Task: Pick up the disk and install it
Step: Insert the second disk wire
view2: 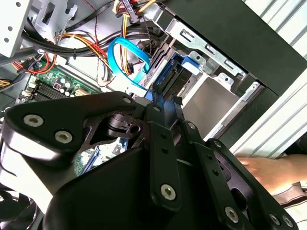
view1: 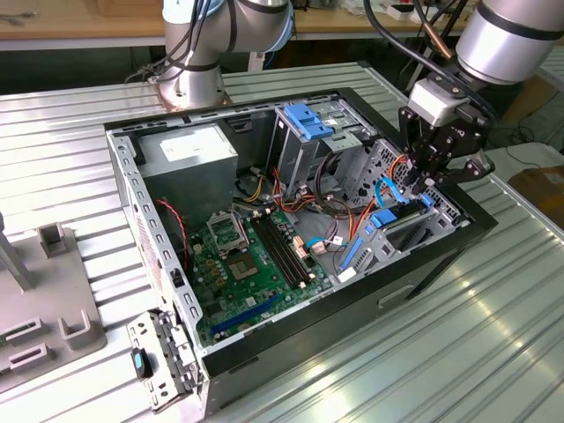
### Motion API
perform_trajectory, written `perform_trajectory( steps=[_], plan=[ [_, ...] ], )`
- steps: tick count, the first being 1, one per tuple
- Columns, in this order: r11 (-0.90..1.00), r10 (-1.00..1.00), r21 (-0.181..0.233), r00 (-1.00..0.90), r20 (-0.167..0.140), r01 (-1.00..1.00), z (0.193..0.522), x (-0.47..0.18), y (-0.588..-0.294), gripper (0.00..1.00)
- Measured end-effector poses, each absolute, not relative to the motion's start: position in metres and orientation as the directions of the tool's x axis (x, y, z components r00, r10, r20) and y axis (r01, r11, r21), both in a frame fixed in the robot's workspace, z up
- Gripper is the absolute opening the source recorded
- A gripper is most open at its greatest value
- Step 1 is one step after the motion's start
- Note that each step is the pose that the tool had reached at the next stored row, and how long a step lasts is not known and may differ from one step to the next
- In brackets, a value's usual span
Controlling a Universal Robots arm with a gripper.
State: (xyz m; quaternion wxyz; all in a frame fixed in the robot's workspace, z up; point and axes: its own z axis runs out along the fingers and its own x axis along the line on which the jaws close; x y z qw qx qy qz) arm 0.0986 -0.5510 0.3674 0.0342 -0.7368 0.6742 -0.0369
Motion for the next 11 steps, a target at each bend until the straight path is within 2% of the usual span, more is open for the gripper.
perform_trajectory(
  steps=[11],
  plan=[
    [-0.089,-0.996,-0.1,0.088,0.008,-0.991,0.367,0.108,-0.538,0.24]
  ],
)
